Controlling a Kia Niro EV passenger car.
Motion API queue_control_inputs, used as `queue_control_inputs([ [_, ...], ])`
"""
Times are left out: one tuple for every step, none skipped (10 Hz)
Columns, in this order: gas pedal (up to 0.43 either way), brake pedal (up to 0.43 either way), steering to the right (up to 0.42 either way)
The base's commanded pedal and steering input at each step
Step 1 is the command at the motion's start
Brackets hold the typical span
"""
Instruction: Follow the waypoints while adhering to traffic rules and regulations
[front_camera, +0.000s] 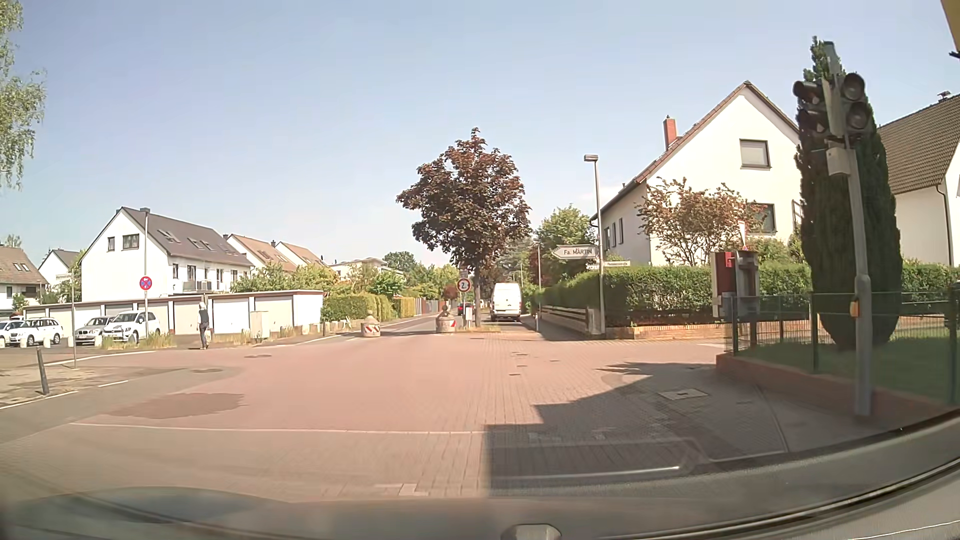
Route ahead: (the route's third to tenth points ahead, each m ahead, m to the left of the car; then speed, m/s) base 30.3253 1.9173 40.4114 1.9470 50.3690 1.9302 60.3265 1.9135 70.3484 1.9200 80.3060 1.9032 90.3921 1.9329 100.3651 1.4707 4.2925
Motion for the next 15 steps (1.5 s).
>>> queue_control_inputs([
  [0.000, 0.000, -0.040],
  [0.000, 0.000, -0.054],
  [0.000, 0.000, -0.075],
  [0.000, 0.000, -0.090],
  [0.000, 0.000, -0.102],
  [0.000, 0.000, -0.111],
  [0.047, 0.000, -0.112],
  [0.177, 0.000, -0.122],
  [0.220, 0.000, -0.141],
  [0.220, 0.000, -0.154],
  [0.260, 0.000, -0.158],
  [0.260, 0.000, -0.160],
  [0.260, 0.000, -0.158],
  [0.260, 0.000, -0.152],
  [0.260, 0.000, -0.150],
])
